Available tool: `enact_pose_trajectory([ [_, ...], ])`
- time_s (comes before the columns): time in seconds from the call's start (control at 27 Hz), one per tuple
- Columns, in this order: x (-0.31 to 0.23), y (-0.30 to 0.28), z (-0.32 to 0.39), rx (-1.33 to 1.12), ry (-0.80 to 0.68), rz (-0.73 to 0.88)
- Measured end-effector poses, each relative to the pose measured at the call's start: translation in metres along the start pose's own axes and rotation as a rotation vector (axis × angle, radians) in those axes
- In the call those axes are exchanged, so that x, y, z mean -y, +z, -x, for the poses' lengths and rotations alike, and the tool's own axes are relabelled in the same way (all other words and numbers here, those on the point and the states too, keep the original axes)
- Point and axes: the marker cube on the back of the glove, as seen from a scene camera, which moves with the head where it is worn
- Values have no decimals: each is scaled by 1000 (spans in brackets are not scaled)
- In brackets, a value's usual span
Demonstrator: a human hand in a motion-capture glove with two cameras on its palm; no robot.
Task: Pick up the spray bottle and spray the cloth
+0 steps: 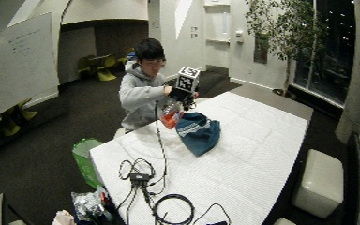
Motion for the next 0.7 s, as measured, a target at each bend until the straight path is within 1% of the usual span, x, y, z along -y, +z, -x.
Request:
enact_pose_trajectory([
  [0.07,5,5,4,-76,9,30],
  [0.22,11,34,4,-335,-111,83],
  [0.26,14,42,5,-355,-118,94],
  [0.48,27,80,31,-229,-65,139],
  [0.59,27,84,38,-196,-66,140],
  [0.7,26,77,38,-232,-58,125],
])
